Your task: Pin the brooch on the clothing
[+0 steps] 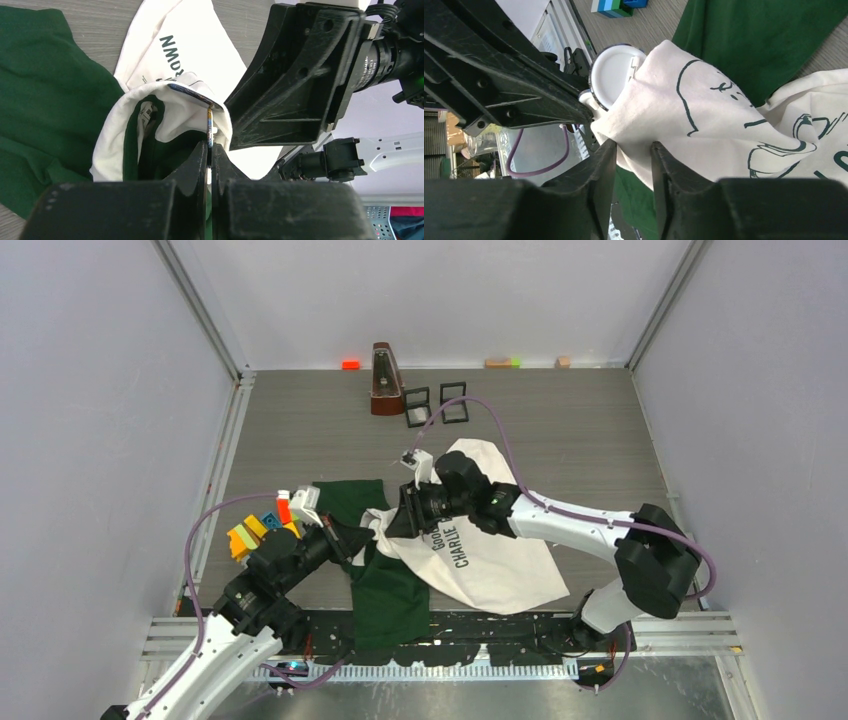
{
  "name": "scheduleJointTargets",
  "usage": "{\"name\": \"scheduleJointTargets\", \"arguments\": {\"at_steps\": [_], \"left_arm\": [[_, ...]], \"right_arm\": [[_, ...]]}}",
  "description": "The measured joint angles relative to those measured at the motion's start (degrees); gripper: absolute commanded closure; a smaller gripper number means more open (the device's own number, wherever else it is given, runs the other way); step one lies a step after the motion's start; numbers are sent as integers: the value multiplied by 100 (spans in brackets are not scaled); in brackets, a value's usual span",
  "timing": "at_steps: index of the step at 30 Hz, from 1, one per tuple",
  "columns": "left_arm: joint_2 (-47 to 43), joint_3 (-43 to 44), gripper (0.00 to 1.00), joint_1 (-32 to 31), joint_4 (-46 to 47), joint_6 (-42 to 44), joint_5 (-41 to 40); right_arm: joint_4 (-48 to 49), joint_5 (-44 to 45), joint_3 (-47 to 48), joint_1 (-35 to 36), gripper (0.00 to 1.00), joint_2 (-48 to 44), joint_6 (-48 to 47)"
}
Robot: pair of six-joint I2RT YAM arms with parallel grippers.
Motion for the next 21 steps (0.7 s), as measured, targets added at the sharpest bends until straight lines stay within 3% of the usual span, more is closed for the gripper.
{"name": "scheduleJointTargets", "arguments": {"at_steps": [4, 6, 21], "left_arm": [[57, 0, 100, 0, -2, 0, 4], [107, 0, 100, 0, -7, 0, 2], [179, -149, 100, 2, 103, -35, -44]], "right_arm": [[72, -35, 0, 0, 94, 140, -28], [120, -63, 0, 0, 99, 197, -9], [203, -293, 0, 7, 99, 511, 570]]}}
